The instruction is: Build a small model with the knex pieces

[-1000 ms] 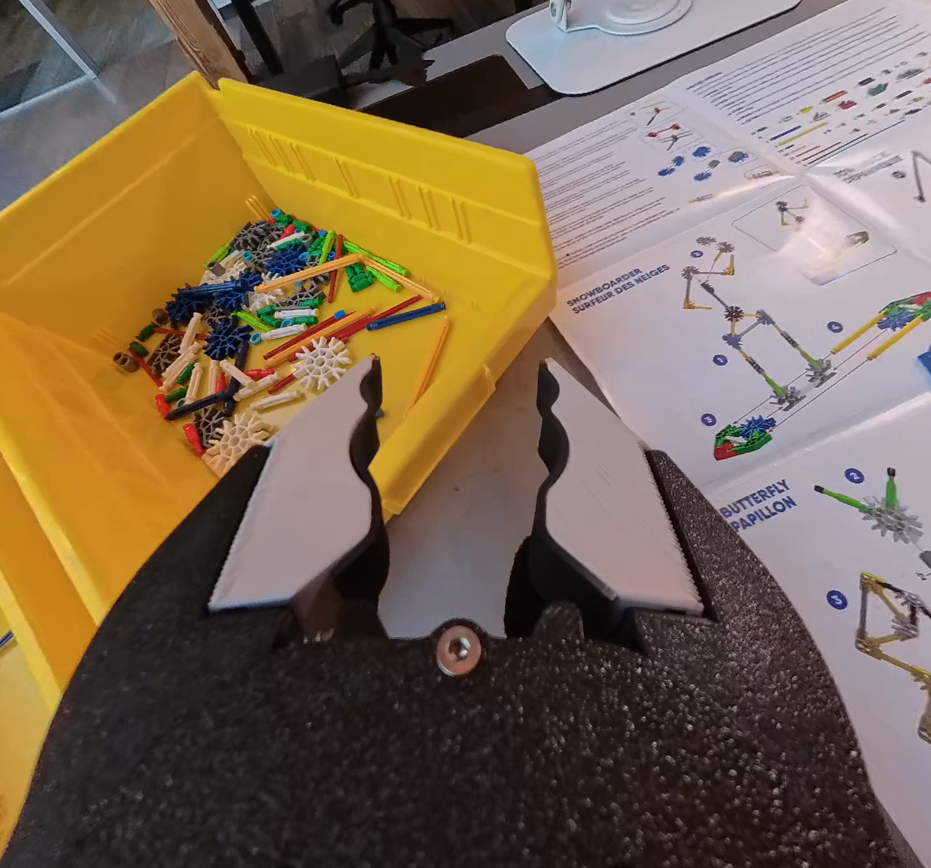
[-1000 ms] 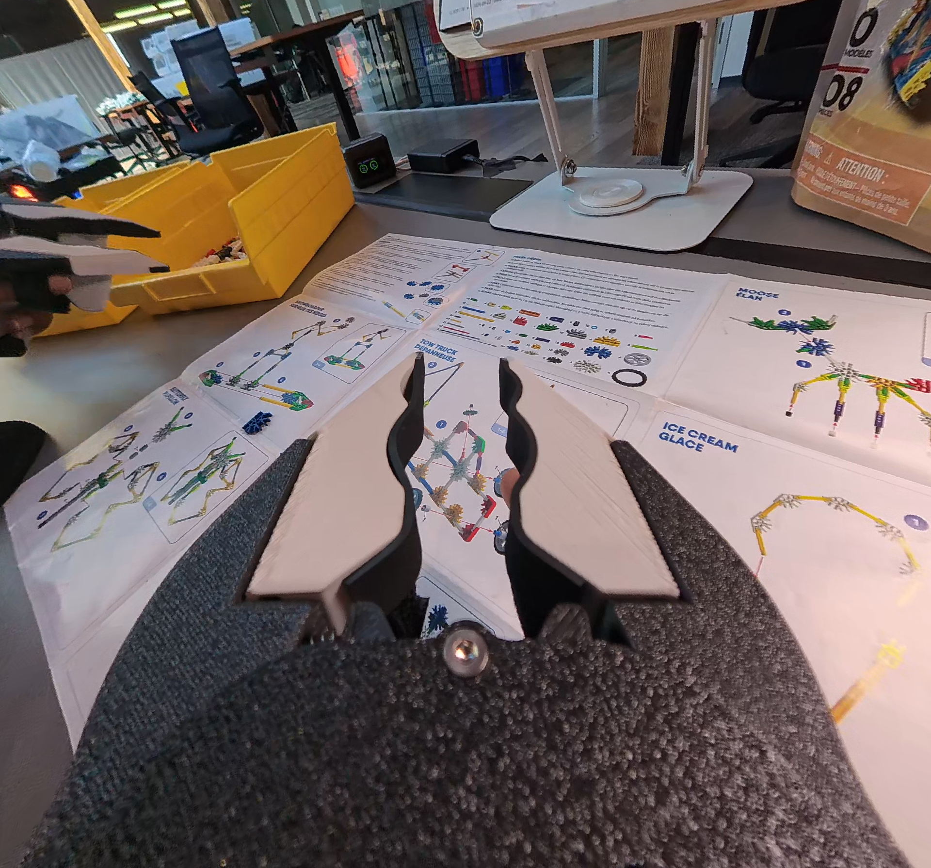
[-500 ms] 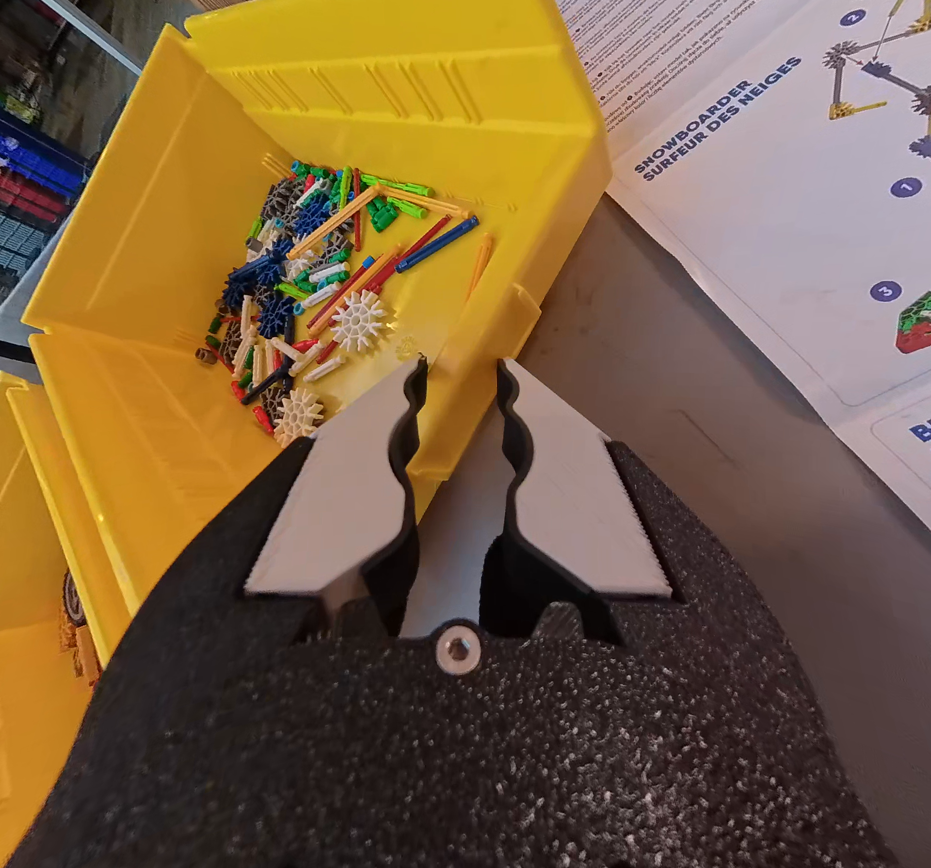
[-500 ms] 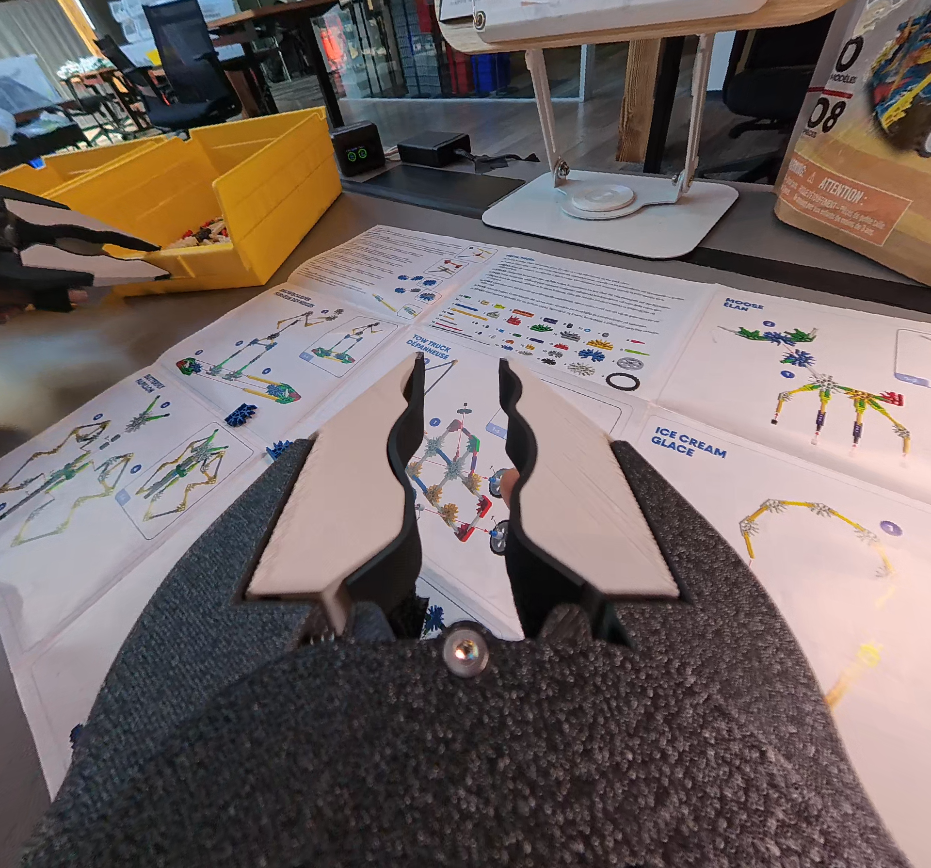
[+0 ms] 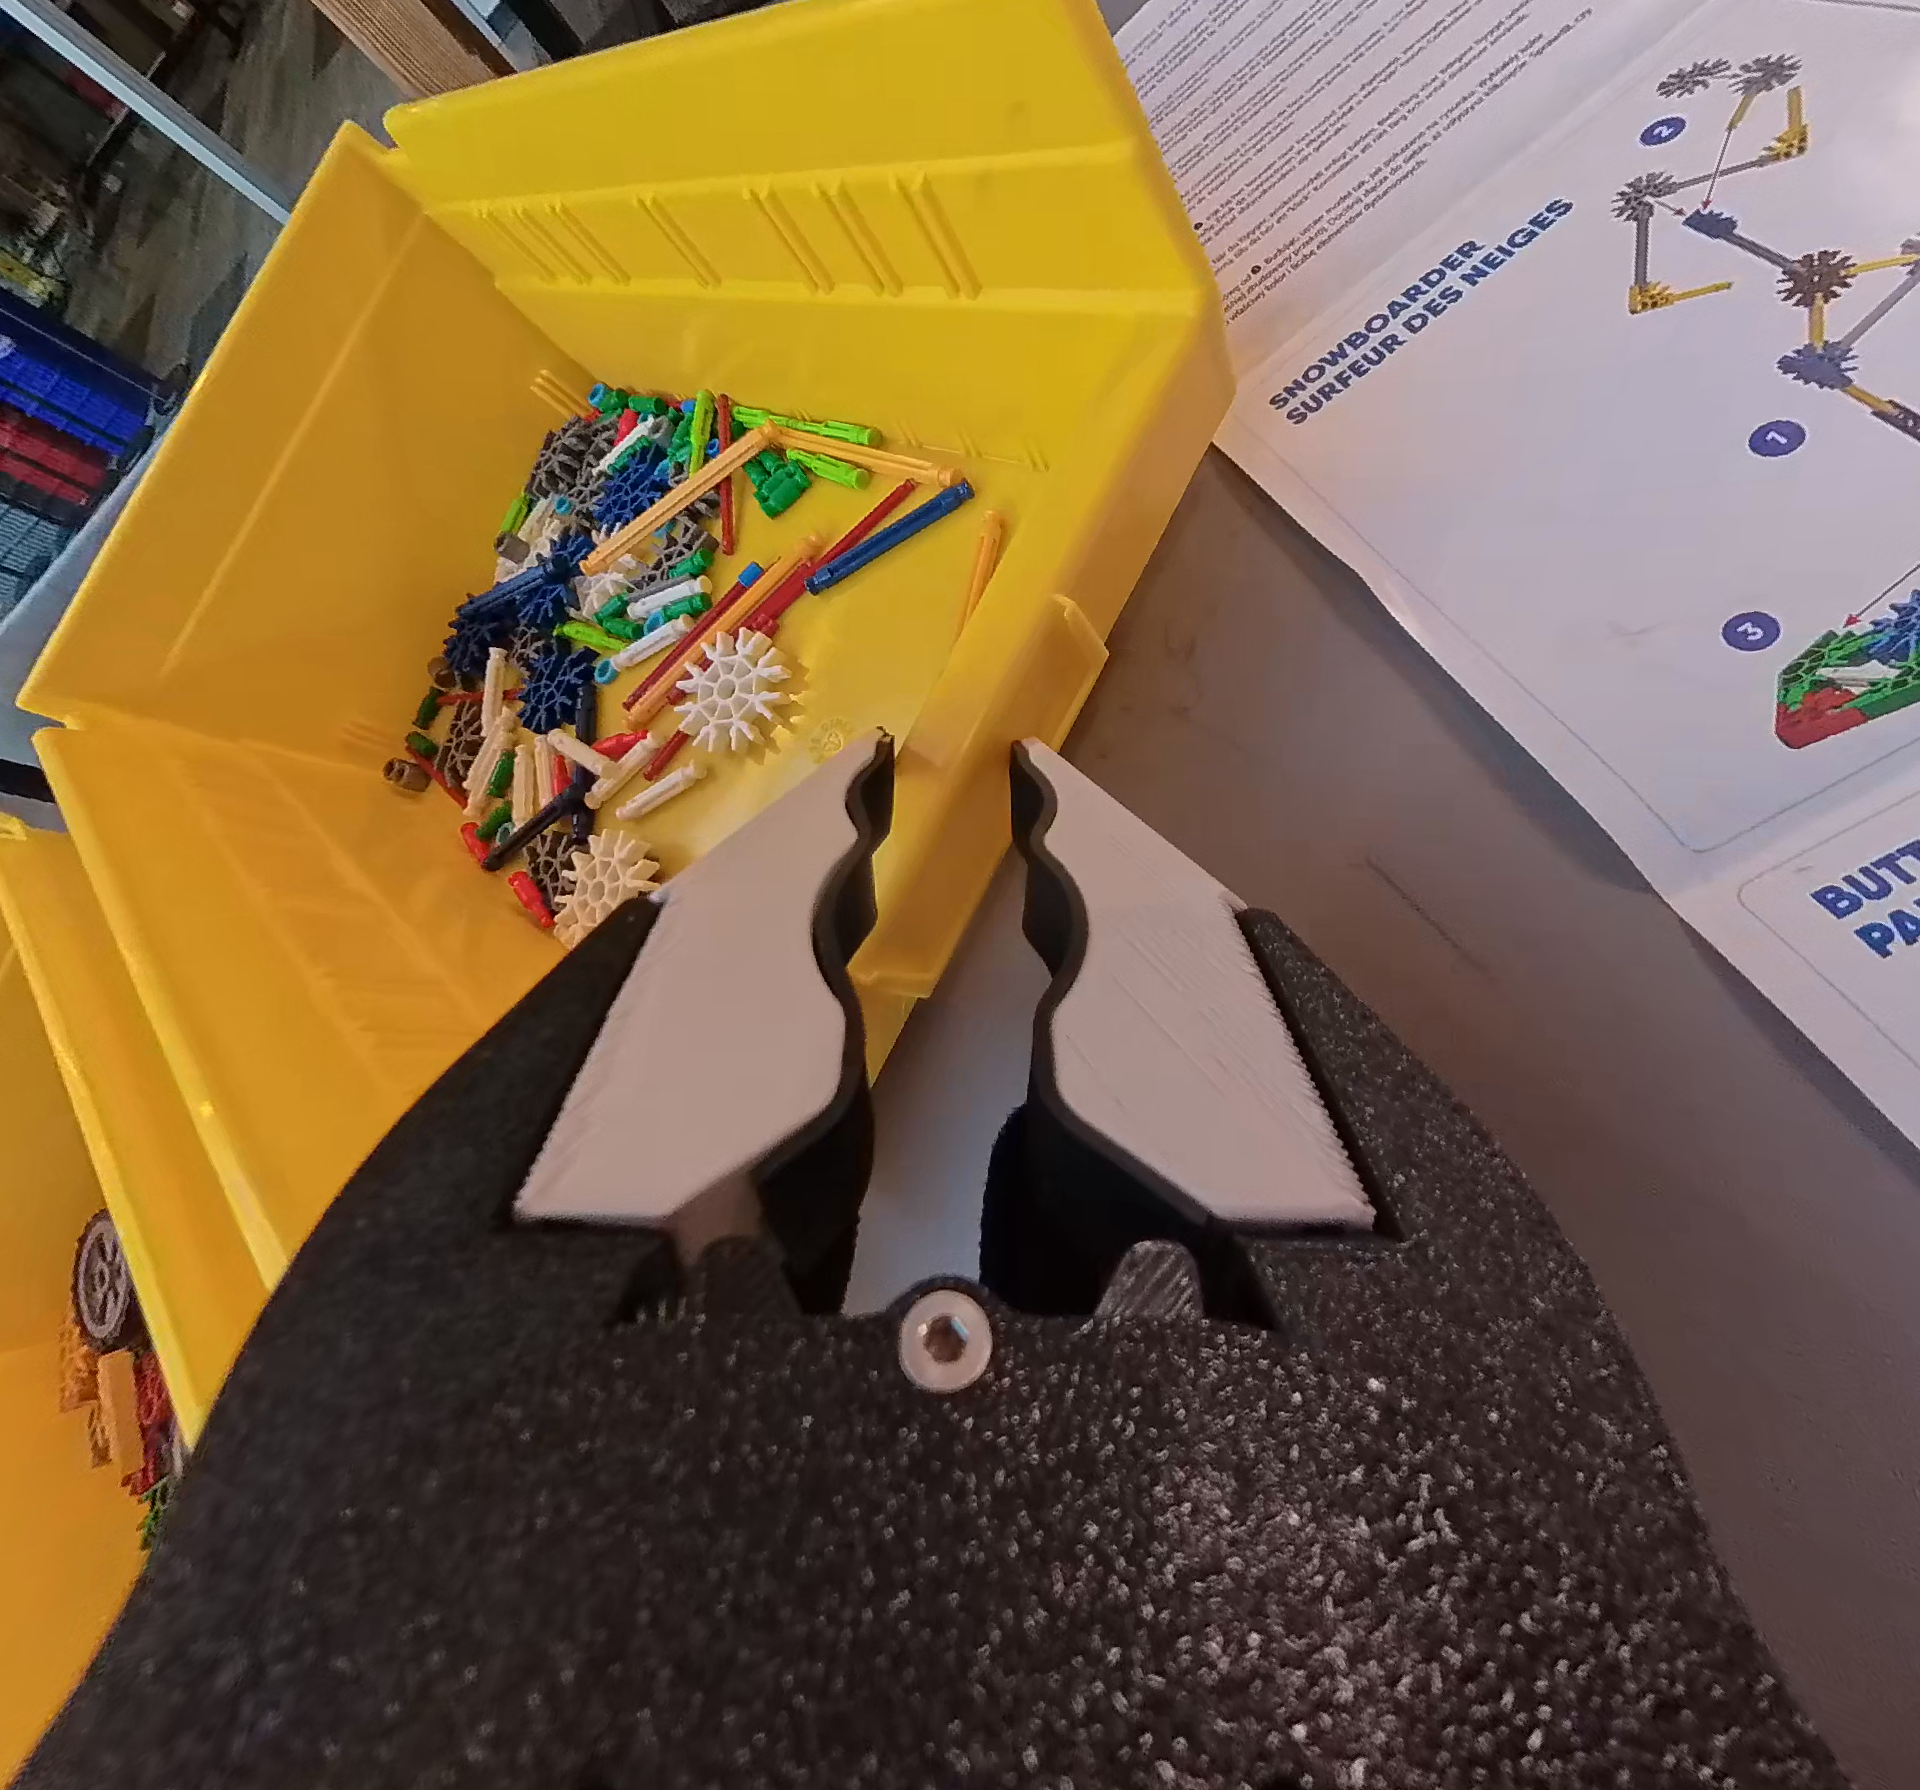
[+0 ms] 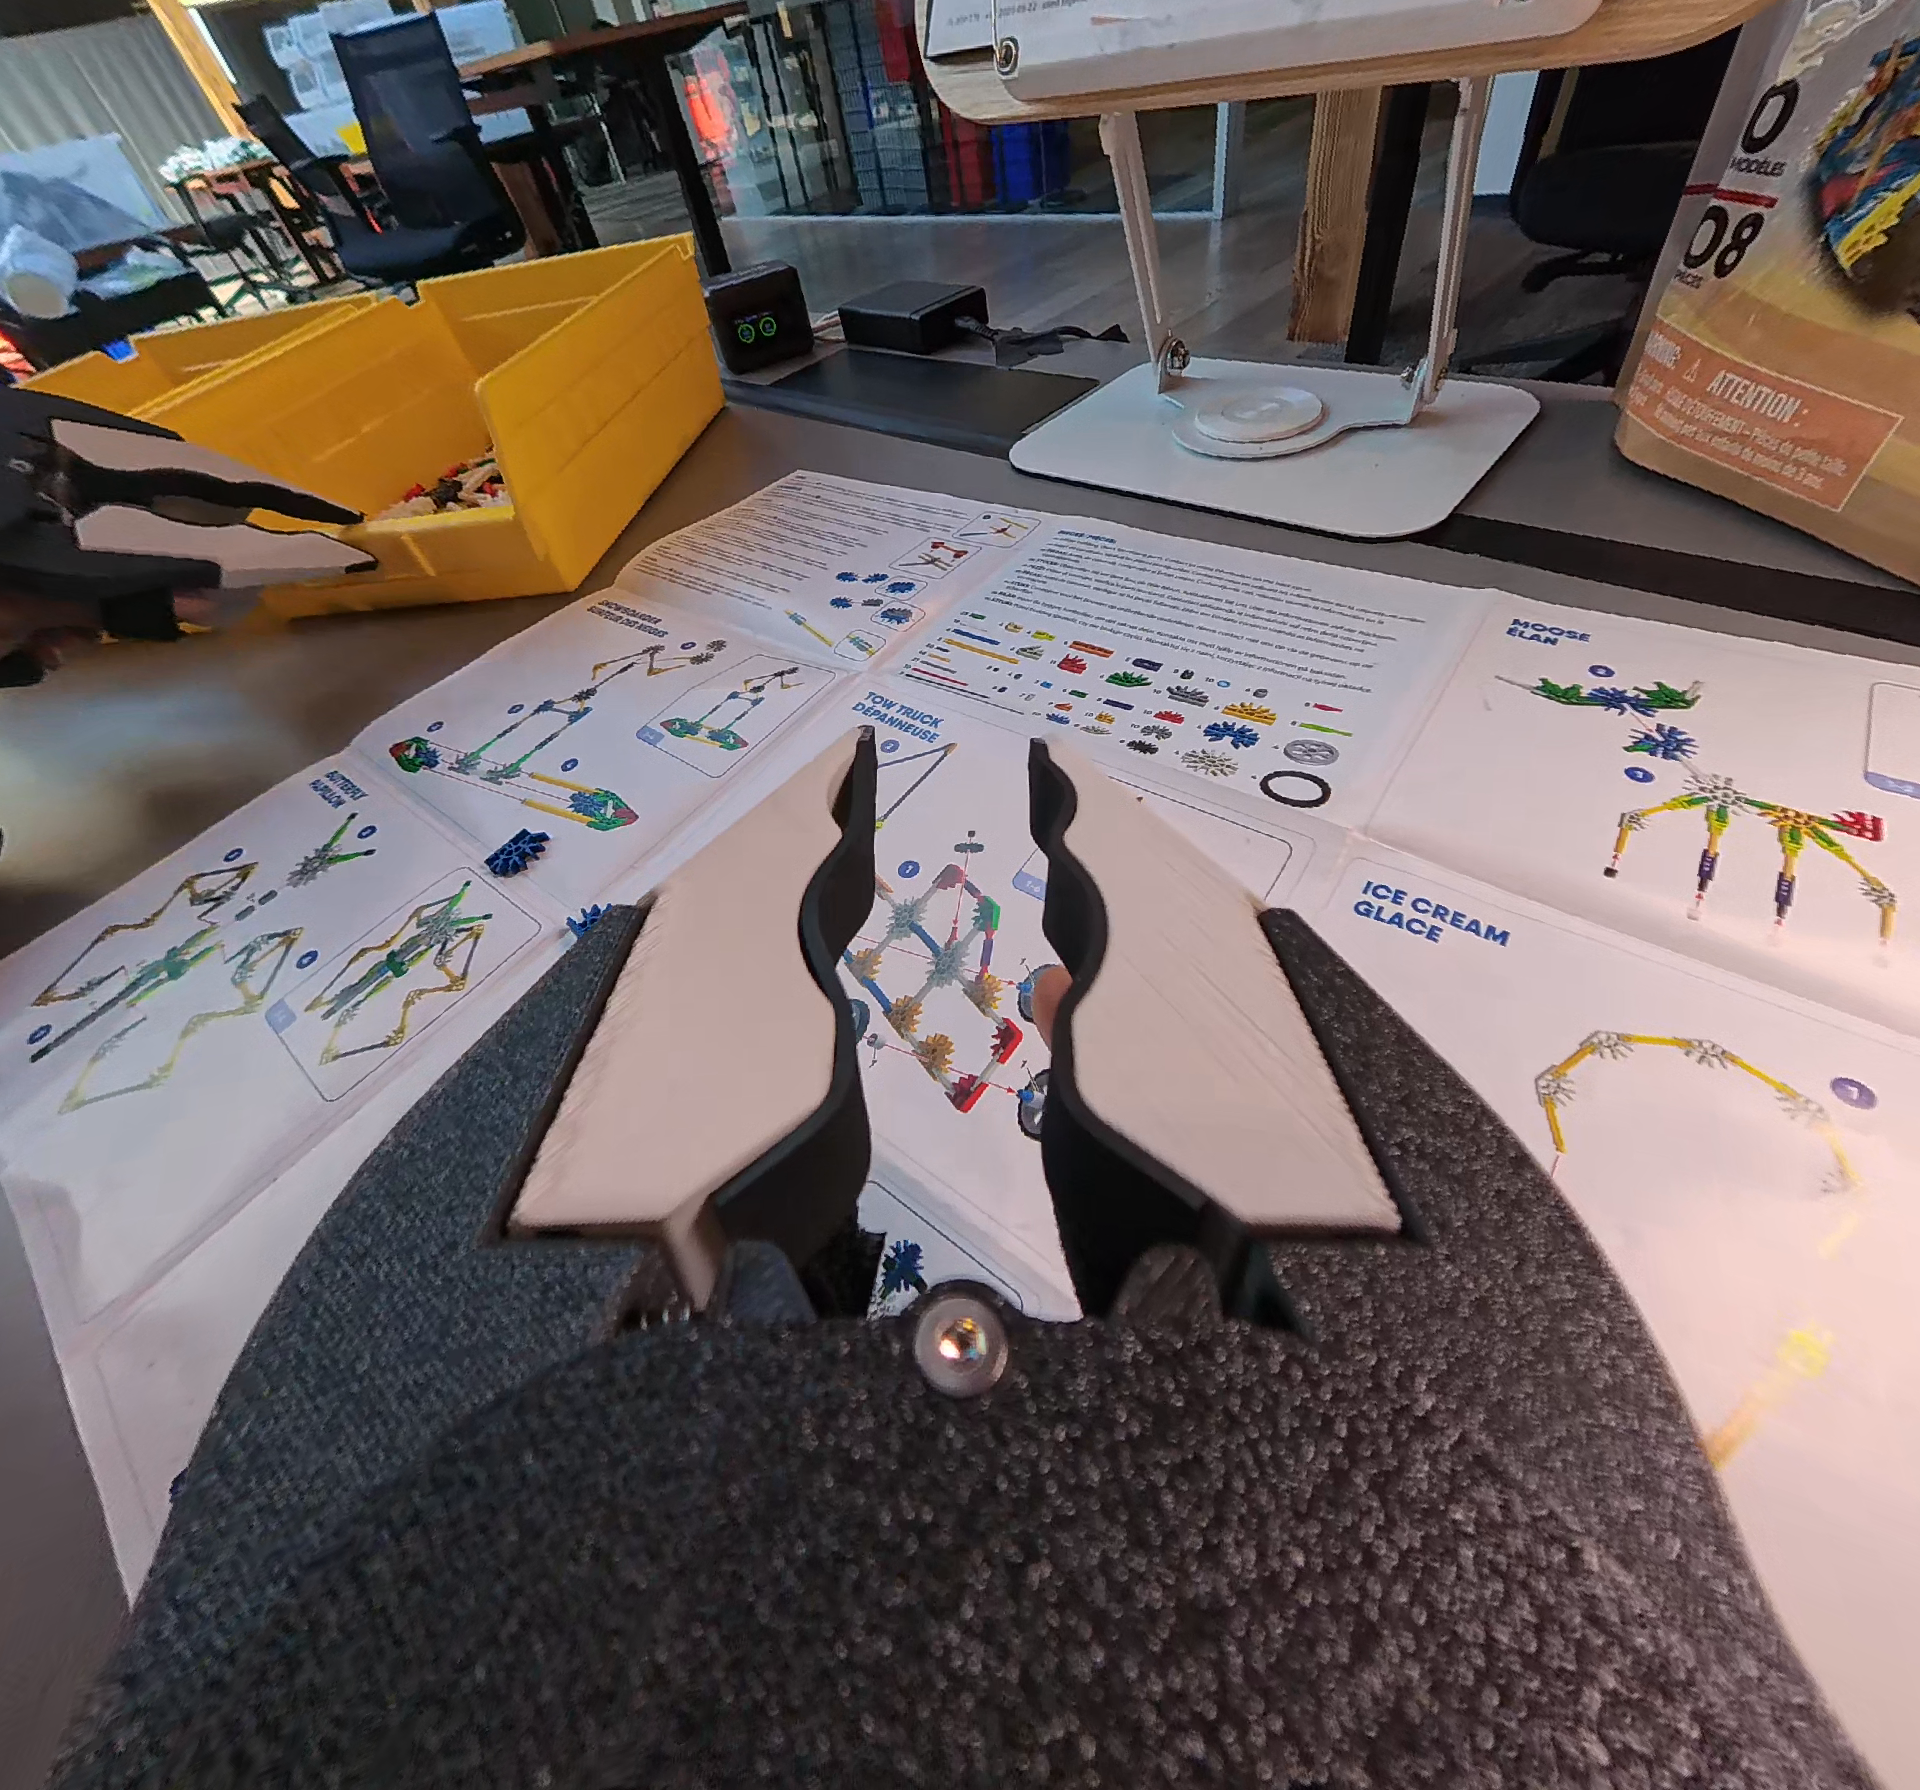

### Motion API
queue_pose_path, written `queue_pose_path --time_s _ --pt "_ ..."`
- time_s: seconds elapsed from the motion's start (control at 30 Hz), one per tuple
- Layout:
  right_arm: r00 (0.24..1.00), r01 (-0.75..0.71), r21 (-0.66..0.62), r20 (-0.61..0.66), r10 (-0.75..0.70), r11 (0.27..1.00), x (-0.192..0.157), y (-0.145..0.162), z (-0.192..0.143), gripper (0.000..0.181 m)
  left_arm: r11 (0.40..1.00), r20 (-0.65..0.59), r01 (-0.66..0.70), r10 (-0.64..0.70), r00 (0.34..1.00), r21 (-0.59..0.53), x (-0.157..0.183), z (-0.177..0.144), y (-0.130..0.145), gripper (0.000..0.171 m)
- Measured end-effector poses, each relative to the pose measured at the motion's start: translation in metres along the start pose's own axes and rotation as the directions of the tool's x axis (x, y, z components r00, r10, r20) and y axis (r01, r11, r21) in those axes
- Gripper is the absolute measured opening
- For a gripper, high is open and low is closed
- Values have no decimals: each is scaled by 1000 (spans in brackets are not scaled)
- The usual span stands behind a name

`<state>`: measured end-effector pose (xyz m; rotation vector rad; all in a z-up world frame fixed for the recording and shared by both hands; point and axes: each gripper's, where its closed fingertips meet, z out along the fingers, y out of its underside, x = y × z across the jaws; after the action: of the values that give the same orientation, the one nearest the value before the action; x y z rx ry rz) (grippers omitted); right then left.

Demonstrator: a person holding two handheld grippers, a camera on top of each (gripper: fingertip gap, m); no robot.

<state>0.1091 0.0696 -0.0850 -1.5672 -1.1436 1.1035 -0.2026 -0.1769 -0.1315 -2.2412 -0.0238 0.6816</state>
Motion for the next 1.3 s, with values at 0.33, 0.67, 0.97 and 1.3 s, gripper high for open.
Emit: queue_pose_path --time_s 0.33,0.67,0.97,1.3 --pt "999 -28 -4 25 28 1000 0 1 0 28 985 -101 55 -39 994 164 25 -9 -33 19" --pt "998 -48 -9 31 48 999 1 2 1 27 936 -540 345 -254 802 73 101 -13 -74 26" --pt "994 -97 -2 51 97 995 4 2 -1 28 983 -535 185 -158 830 -3 138 12 -53 19" --pt "992 -104 -13 70 104 995 2 4 0 29 989 -545 150 -120 830 11 142 11 -47 3"
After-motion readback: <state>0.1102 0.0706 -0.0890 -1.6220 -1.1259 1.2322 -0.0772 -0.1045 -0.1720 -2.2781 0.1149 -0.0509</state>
